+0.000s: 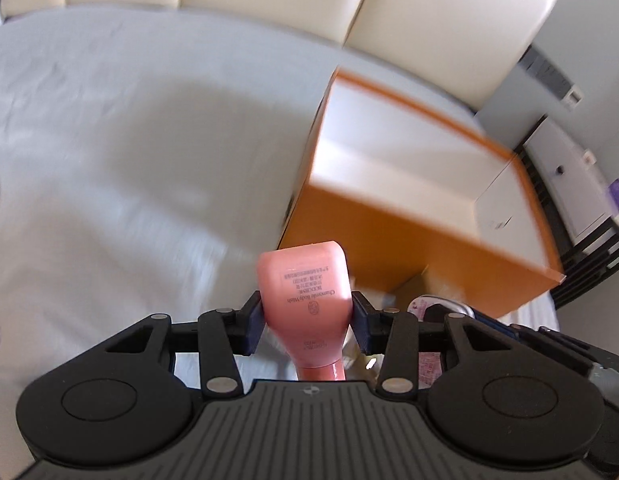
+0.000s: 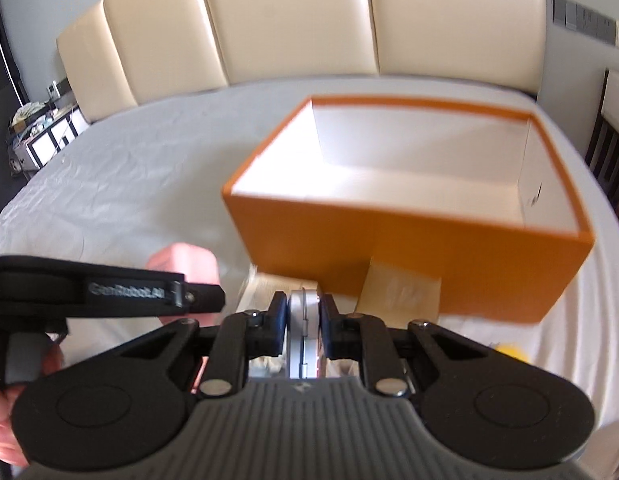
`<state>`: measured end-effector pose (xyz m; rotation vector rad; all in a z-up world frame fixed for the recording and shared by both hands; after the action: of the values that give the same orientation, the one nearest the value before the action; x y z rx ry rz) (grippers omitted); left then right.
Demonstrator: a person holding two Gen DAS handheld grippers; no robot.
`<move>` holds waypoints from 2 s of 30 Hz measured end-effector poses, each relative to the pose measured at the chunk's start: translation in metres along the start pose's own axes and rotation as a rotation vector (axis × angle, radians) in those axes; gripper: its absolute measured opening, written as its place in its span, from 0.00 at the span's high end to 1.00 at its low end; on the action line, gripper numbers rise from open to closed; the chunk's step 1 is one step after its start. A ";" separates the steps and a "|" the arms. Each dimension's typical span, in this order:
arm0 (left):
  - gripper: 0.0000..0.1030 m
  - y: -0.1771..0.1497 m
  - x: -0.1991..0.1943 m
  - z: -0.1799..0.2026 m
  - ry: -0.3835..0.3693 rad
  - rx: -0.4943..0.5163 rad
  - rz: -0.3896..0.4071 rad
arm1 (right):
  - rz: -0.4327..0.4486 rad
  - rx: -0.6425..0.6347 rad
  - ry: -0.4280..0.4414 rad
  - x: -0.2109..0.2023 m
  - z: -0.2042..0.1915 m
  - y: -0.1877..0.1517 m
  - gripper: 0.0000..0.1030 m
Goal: Organize rigid objects
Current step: 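Lift the pink bottle with the left gripper while the right gripper carries the sachet into the orange box, then open the left gripper to drop the pink bottle while the right gripper releases the sachet inside the box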
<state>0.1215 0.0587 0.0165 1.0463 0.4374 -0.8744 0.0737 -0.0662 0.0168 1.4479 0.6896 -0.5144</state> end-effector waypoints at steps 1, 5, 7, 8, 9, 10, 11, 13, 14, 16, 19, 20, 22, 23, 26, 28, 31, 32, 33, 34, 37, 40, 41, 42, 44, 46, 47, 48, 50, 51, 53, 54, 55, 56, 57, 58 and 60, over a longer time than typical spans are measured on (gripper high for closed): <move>0.51 0.007 -0.004 0.004 -0.009 0.013 0.016 | 0.019 -0.006 -0.001 -0.002 0.001 0.007 0.85; 0.51 0.035 -0.011 0.023 -0.044 0.062 0.079 | 0.097 -0.014 -0.020 -0.008 0.007 0.035 0.85; 0.51 0.048 -0.009 0.031 -0.055 0.083 0.098 | 0.129 -0.015 -0.031 -0.010 0.011 0.049 0.85; 0.51 0.054 -0.009 0.034 -0.061 0.092 0.104 | 0.141 -0.008 -0.034 -0.010 0.013 0.055 0.85; 0.51 0.059 -0.007 0.037 -0.067 0.102 0.108 | 0.145 0.001 -0.032 -0.009 0.016 0.062 0.85; 0.51 0.064 -0.006 0.039 -0.073 0.107 0.112 | 0.141 0.010 -0.024 -0.007 0.019 0.068 0.85; 0.51 0.069 -0.005 0.040 -0.080 0.113 0.114 | 0.135 0.020 -0.014 -0.005 0.021 0.073 0.85; 0.51 0.077 -0.003 0.041 -0.101 0.120 0.110 | 0.121 0.024 0.000 -0.001 0.023 0.081 0.85; 0.51 0.081 -0.001 0.040 -0.122 0.118 0.103 | 0.117 0.030 0.006 0.002 0.025 0.085 0.85; 0.51 0.090 0.004 0.034 -0.167 0.095 0.079 | 0.101 0.051 0.017 0.008 0.029 0.092 0.85; 0.51 0.105 0.013 0.027 -0.198 0.084 0.059 | 0.071 0.106 0.029 0.019 0.040 0.104 0.85; 0.51 0.109 0.016 0.027 -0.199 0.086 0.062 | 0.062 0.120 0.030 0.022 0.043 0.108 0.85; 0.51 0.117 0.022 0.028 -0.204 0.091 0.060 | 0.050 0.143 0.030 0.029 0.049 0.112 0.85; 0.51 0.120 0.026 0.029 -0.213 0.094 0.055 | 0.045 0.146 0.028 0.033 0.051 0.114 0.85; 0.51 0.122 0.047 0.028 -0.210 0.099 0.010 | 0.012 0.154 0.014 0.049 0.053 0.112 0.85; 0.51 0.117 0.060 0.026 -0.181 0.122 -0.027 | -0.013 0.154 0.005 0.062 0.052 0.109 0.85; 0.51 0.107 0.082 0.030 -0.148 0.159 -0.087 | -0.052 0.164 -0.010 0.081 0.055 0.102 0.85; 0.51 0.103 0.089 0.032 -0.141 0.172 -0.103 | -0.068 0.175 -0.013 0.088 0.058 0.100 0.85; 0.52 0.100 0.095 0.034 -0.135 0.185 -0.118 | -0.083 0.189 -0.018 0.094 0.061 0.099 0.85; 0.51 0.097 0.100 0.036 -0.129 0.202 -0.133 | -0.103 0.204 -0.016 0.102 0.065 0.099 0.85; 0.51 0.087 0.113 0.046 -0.087 0.296 -0.200 | -0.177 0.239 -0.008 0.122 0.080 0.096 0.85; 0.51 0.077 0.123 0.052 -0.049 0.390 -0.280 | -0.254 0.232 0.023 0.136 0.089 0.097 0.85; 0.51 0.075 0.128 0.054 -0.041 0.405 -0.301 | -0.276 0.225 0.039 0.138 0.092 0.098 0.85; 0.51 0.072 0.132 0.055 -0.030 0.429 -0.322 | -0.296 0.221 0.049 0.141 0.092 0.098 0.85; 0.51 0.064 0.140 0.058 -0.008 0.466 -0.357 | -0.334 0.210 0.057 0.147 0.089 0.098 0.85; 0.51 0.058 0.144 0.056 0.001 0.478 -0.370 | -0.357 0.194 0.058 0.152 0.083 0.097 0.85; 0.51 0.057 0.145 0.053 0.009 0.476 -0.372 | -0.363 0.182 0.058 0.155 0.080 0.096 0.85; 0.51 0.055 0.146 0.051 0.017 0.474 -0.375 | -0.370 0.175 0.057 0.157 0.077 0.096 0.85; 0.51 0.054 0.148 0.046 0.031 0.469 -0.380 | -0.386 0.167 0.060 0.162 0.072 0.094 0.85; 0.51 0.052 0.147 0.045 0.039 0.472 -0.381 | -0.393 0.166 0.060 0.164 0.070 0.093 0.85; 0.52 0.048 0.150 0.044 0.059 0.490 -0.396 | -0.407 0.159 0.060 0.169 0.067 0.092 0.85; 0.52 0.046 0.150 0.042 0.058 0.490 -0.403 | -0.413 0.154 0.060 0.170 0.065 0.092 0.85; 0.52 0.046 0.153 0.041 0.055 0.484 -0.411 | -0.419 0.147 0.062 0.174 0.062 0.094 0.85; 0.52 0.045 0.153 0.040 0.053 0.483 -0.410 | -0.424 0.138 0.065 0.176 0.059 0.093 0.85; 0.52 0.044 0.152 0.039 0.055 0.481 -0.409 | -0.429 0.130 0.068 0.177 0.059 0.092 0.85; 0.52 0.043 0.150 0.038 0.053 0.482 -0.408 | -0.434 0.125 0.069 0.178 0.057 0.091 0.85; 0.52 0.041 0.148 0.036 0.055 0.479 -0.406 | -0.443 0.131 0.066 0.180 0.055 0.091 0.85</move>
<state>0.2400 -0.0255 -0.0457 1.4501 0.5094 -1.3570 0.2710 -0.0981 -0.0451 1.4405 1.0546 -0.8689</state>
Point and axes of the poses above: each gripper's, at about its wrist camera, not at the fingertips, and x roughly the way its jaws point, z to its right, y to its top, the point moved 2 cm from there along x, roughly the way its jaws point, and after that the axes turned 13 degrees about -y, right-handed, at the moved point
